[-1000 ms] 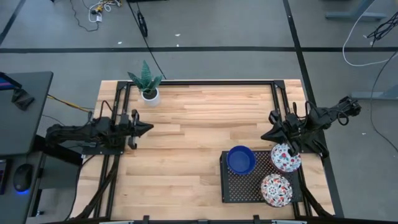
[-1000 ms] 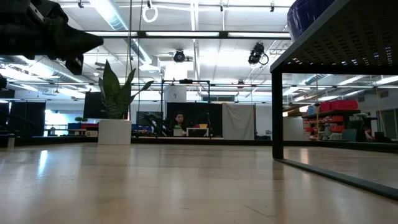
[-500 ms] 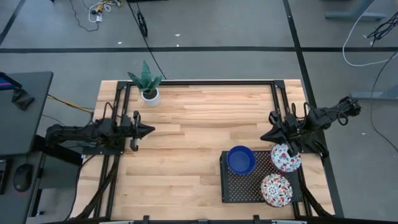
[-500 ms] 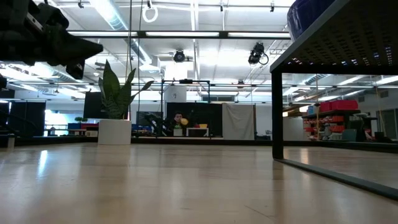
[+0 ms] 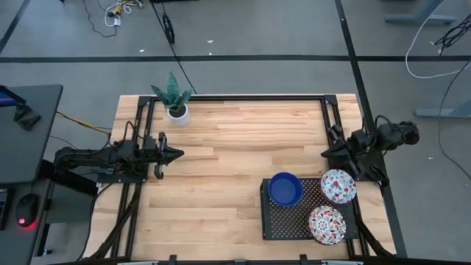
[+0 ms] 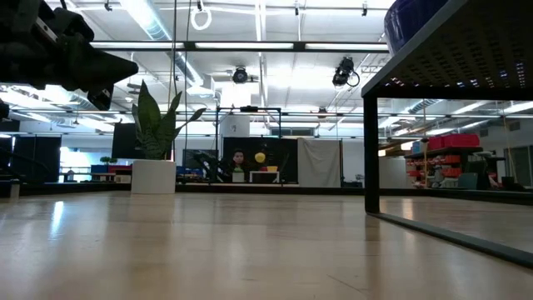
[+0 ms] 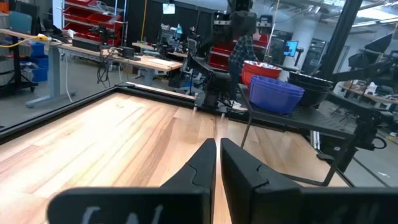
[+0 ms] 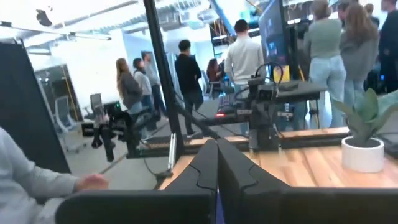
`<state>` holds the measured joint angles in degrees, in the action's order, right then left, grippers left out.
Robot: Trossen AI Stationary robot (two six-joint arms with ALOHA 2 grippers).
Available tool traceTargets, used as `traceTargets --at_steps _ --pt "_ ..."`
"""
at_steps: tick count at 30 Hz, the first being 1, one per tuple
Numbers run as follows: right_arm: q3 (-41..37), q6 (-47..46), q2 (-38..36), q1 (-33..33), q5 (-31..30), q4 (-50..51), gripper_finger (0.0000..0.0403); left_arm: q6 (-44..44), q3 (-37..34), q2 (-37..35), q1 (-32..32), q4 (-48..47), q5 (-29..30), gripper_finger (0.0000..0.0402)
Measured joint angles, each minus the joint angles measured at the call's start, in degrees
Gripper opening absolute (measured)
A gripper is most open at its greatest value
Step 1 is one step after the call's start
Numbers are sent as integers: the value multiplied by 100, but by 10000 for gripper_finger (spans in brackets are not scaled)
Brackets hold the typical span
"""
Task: Pick & Place Mini bowls
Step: Return to home position
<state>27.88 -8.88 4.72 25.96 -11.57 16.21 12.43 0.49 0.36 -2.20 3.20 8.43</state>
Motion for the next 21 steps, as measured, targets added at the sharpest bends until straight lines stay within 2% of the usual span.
traceTargets --at_steps 3,9,15,21 --pt "-505 243 -430 0 0 -303 2 0 0 0 0 0 4 29" --pt "-1310 1068 -467 -159 -225 -1677 1 0 -2 0 0 4 9 30" --pt "-1484 1239 -471 -781 -402 -1932 1 2 -2 0 0 4 37 30" --pt "-1488 1018 -471 -1581 -426 -1707 0 2 -4 0 0 4 45 30"
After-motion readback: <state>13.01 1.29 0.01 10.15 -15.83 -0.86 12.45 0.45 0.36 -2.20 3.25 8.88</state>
